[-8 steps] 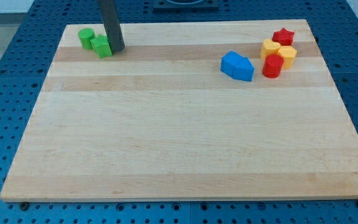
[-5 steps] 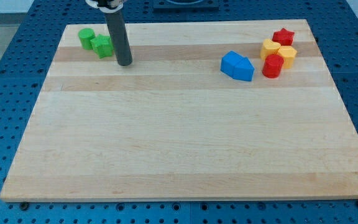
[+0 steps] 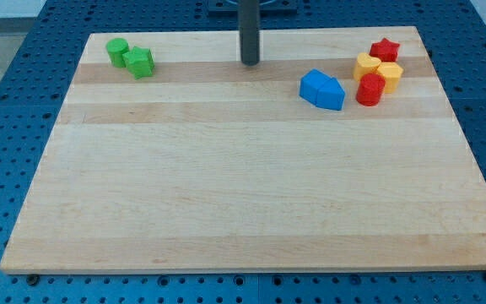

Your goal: Separate red blocks from yellow blocks

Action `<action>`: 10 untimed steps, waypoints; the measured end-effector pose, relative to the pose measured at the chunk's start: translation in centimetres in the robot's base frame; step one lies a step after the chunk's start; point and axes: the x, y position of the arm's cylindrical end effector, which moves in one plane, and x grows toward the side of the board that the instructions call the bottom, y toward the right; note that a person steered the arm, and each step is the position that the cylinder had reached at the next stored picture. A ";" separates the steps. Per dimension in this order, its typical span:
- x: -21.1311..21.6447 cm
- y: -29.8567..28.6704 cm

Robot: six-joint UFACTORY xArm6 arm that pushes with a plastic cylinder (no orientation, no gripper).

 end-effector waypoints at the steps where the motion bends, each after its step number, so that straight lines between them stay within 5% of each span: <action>1: -0.3 0.0; 4: -6.8 2.8; 10: -6.9 21.4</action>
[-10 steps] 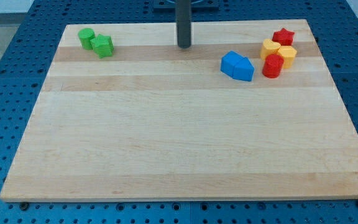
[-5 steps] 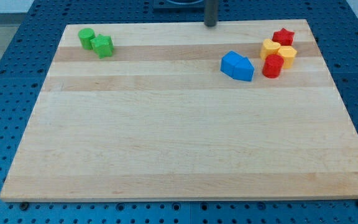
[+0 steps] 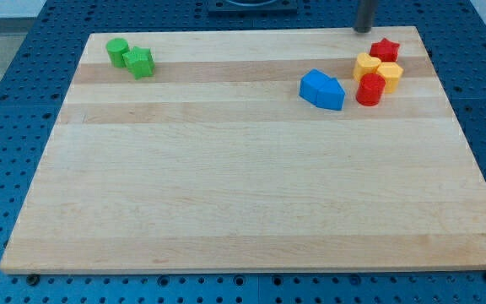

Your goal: Separate red blocks from yellow blocks

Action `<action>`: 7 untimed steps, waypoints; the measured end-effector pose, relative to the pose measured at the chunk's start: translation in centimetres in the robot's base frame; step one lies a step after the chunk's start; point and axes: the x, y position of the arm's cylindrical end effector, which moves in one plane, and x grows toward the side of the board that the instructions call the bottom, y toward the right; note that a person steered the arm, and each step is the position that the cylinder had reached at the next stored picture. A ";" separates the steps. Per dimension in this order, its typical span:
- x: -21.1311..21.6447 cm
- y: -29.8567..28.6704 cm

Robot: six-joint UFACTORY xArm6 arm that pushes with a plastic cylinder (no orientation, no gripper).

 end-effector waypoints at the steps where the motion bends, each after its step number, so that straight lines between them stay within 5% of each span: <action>1: 0.0 1.4; 3: 0.6 1.4; 7: 9.6 1.3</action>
